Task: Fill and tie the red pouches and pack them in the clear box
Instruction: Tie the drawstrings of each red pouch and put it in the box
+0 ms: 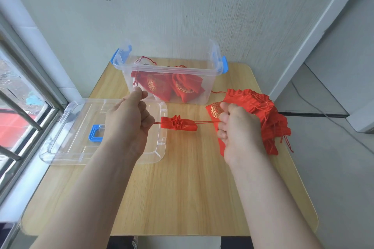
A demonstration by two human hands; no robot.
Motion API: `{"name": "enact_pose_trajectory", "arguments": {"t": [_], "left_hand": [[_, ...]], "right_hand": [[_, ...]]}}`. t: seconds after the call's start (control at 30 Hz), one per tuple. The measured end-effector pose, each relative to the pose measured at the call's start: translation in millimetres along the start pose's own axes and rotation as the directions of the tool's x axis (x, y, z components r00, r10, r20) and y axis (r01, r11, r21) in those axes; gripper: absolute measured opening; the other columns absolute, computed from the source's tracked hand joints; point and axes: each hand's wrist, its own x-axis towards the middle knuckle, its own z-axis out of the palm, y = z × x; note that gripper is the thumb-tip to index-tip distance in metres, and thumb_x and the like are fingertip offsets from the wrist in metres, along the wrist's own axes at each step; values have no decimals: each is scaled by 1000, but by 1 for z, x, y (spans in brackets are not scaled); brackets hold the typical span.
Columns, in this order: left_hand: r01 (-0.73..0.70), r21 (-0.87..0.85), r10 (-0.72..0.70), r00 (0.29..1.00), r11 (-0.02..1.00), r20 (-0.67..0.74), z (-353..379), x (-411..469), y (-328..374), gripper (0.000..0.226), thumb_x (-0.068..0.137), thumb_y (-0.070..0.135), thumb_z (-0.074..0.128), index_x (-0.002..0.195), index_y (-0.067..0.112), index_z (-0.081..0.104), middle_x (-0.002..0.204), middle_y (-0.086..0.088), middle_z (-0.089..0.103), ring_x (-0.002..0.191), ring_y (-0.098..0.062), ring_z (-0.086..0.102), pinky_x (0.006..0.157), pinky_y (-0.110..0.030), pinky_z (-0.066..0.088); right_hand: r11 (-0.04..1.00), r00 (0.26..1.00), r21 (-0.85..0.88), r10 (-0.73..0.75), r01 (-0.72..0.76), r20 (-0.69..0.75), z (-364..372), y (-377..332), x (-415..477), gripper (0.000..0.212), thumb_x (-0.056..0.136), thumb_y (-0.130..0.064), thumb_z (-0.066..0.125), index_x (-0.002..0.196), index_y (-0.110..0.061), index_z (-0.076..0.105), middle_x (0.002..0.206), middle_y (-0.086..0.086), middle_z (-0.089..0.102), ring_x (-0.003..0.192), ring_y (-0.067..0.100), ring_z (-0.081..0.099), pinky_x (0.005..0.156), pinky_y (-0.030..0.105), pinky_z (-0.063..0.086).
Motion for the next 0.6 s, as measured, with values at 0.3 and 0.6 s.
{"name": "enact_pose_trajectory", "arguments": {"t": [0.3, 0.6], "left_hand": [[177, -103, -151, 965, 979, 216, 8, -2, -1, 34, 99, 1, 38, 121, -2, 65, 70, -3, 61, 56, -12, 35, 50, -22, 37], [-14, 267, -79, 939, 964, 335, 8, -16, -3, 20, 110, 8, 48, 120, 12, 65, 111, -6, 81, 96, -20, 66, 93, -41, 52]], "right_hand": [[868, 852, -306, -215, 391, 478, 10, 17, -14, 17, 103, -34, 67, 97, -21, 76, 64, -15, 64, 56, 6, 57, 63, 30, 48], [681, 807, -540, -130, 495, 576, 8, 26, -12, 16, 95, -27, 66, 89, -23, 80, 67, -9, 69, 58, 9, 60, 51, 23, 46]]}}
